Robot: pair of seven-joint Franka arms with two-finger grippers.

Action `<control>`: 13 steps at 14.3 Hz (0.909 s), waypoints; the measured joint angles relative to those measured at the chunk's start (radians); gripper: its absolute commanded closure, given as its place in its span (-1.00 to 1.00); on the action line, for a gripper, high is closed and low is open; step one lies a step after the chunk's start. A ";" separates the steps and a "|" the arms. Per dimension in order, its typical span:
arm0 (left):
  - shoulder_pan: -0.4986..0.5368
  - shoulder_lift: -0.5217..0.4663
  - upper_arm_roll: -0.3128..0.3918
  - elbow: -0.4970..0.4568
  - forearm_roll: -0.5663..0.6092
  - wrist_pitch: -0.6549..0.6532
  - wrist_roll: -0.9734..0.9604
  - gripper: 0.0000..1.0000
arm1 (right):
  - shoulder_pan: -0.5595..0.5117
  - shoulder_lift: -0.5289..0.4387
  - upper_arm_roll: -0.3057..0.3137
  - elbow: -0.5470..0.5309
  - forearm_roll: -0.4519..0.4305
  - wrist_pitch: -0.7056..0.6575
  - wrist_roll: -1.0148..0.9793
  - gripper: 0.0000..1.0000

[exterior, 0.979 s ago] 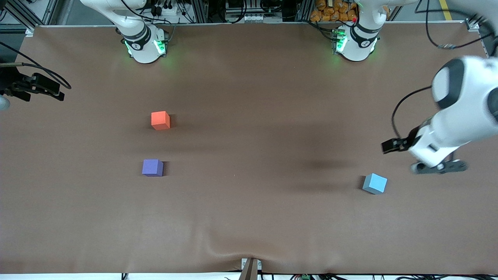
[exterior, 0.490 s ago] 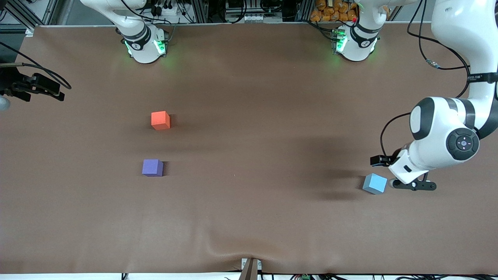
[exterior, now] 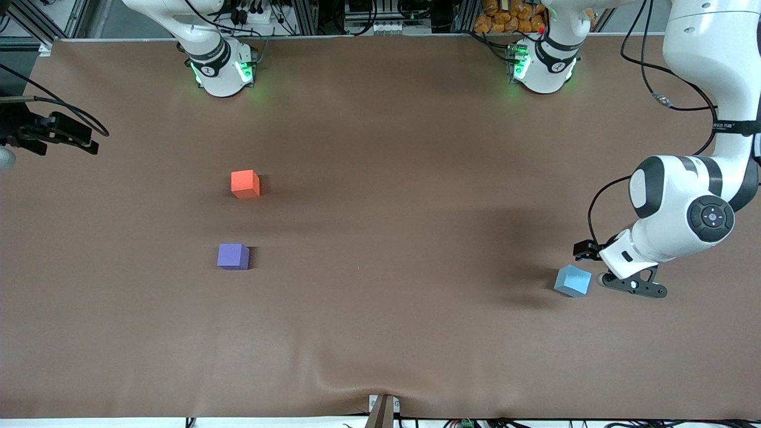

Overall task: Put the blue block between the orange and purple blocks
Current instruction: 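Close the left gripper around the light blue block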

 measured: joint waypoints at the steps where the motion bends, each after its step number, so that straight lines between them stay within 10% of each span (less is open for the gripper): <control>1: 0.002 0.006 0.000 -0.004 0.000 0.008 0.006 -1.00 | 0.000 0.000 0.000 0.000 0.000 0.000 0.000 -1.00; 13: 0.004 0.049 -0.001 -0.007 0.001 0.067 0.042 -1.00 | 0.000 0.000 0.000 0.000 0.000 0.000 0.000 -1.00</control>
